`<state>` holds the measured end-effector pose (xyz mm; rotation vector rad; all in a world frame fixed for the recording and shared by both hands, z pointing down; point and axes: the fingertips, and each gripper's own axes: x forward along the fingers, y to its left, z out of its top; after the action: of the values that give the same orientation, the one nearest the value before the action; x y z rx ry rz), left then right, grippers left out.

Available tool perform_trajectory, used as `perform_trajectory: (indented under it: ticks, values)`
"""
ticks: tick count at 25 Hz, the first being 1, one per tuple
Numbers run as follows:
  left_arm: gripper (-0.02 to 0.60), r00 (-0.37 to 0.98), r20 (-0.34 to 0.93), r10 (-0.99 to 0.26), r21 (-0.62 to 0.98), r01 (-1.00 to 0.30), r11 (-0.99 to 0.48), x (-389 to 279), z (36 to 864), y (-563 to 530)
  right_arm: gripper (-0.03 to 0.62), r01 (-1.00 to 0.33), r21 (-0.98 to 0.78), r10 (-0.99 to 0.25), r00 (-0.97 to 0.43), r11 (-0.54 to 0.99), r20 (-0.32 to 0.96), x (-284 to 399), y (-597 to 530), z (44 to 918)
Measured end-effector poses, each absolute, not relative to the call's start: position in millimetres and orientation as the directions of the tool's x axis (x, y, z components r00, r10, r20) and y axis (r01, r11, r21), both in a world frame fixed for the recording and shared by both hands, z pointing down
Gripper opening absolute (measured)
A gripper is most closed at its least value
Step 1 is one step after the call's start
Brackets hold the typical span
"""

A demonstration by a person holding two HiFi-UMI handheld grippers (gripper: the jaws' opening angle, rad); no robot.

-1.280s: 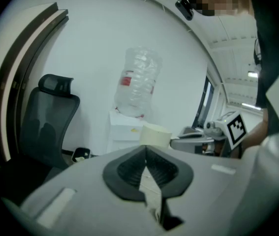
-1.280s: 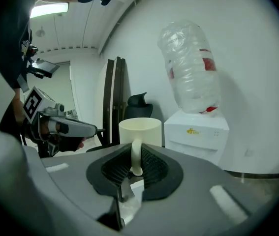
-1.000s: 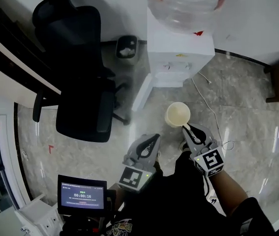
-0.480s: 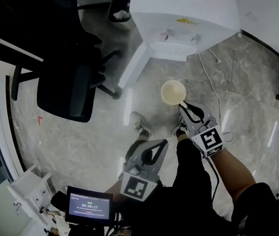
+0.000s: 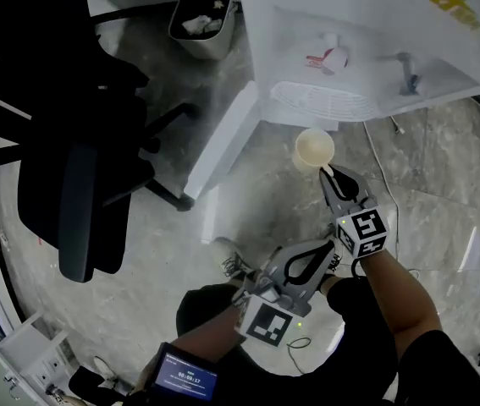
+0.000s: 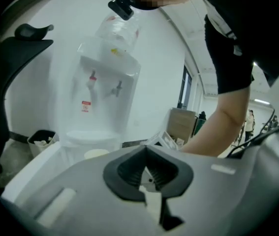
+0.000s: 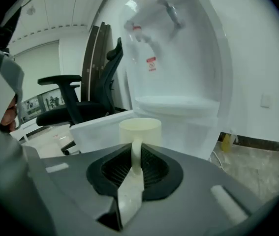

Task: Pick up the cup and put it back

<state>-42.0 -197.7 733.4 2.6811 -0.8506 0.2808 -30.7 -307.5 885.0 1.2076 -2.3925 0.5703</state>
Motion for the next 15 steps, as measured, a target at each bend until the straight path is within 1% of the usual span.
perform_trajectory:
  ticks: [6, 9, 12, 15]
  values:
    - [0.005, 0.785, 0.26, -0.562, 0.299, -0.619, -0.726, -58.7, 833.4, -219.0, 0.049, -0.873, -0.124, -0.727, -0.465, 0.472, 0.506, -29.9, -383.9, 997.5]
    - [0.005, 0.818, 0.243, -0.522, 0.336, -0.576, -0.745, -53.5, 860.8, -226.3, 0.049, -0.902, -0.136, -0.748, -0.418, 0.411, 0.515, -22.8, -414.5, 1043.8]
    - [0.005, 0.844, 0.248, -0.476, 0.271, -0.532, -0.802, -47.8, 885.1, -229.2, 0.049, -0.922, -0.13, -0.763, -0.376, 0.365, 0.525, -14.8, -442.5, 1080.2]
    - [0.005, 0.852, 0.252, -0.458, 0.28, -0.518, -0.808, -47.9, 909.1, -233.9, 0.049, -0.93, -0.087, -0.775, -0.347, 0.357, 0.528, -9.9, -466.1, 1102.9]
